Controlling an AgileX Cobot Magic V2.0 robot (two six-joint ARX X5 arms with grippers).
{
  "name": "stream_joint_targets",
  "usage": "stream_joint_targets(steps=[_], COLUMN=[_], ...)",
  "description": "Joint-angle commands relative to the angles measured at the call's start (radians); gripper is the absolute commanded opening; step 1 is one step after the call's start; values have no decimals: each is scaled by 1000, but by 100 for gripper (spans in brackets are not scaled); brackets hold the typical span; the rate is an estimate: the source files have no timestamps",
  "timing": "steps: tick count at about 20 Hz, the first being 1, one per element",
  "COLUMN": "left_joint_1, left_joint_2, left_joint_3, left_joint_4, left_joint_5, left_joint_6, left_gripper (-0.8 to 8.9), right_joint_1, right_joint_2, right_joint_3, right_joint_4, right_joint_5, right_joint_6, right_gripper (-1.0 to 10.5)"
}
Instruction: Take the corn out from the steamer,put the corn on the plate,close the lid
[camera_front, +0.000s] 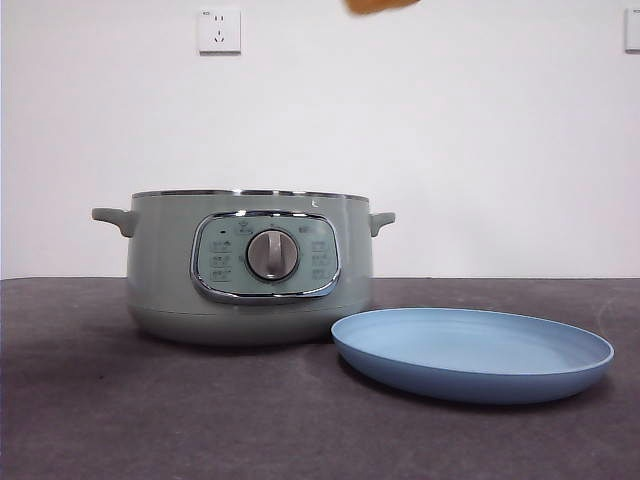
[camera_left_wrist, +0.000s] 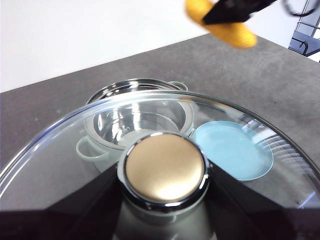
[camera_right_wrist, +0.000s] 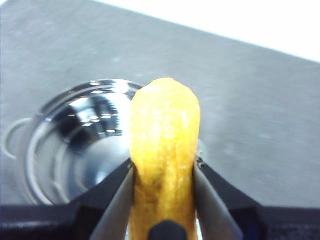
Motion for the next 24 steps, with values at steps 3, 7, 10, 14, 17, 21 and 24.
stream_joint_targets(steps=[3,7,10,14,17,21,24], left_joint_1=[-1,-1,-1,-1,-1,-1,-1], left_joint_2=[-11,-11,-10,-10,-10,-10,-10], left_joint_3=[7,7,7,7,7,7,7], left_joint_4=[52,53,55,60,60,60,60], left_joint_5=[2,2,2,2,1,1,0], left_joint_6=[12,12,11,11,11,8,8], left_gripper=[-8,-8,-8,-8,-8,-8,-8], right_joint_1=[-44,-92,-138,-187,-189,-188,-188], right_joint_2=[-204,-339,-382,-354,-275,-112,-19], right_joint_3=[-348,-619,-774,-1005,-1097,-1109,-1109], right_joint_4=[113,258,339,555,694,808,849], right_joint_5=[3,-49,-113,-232,-254,-286,-285], right_joint_6=[46,89,120,180,203,220,223], right_gripper=[-13,-13,-13,-13,-13,-13,-13])
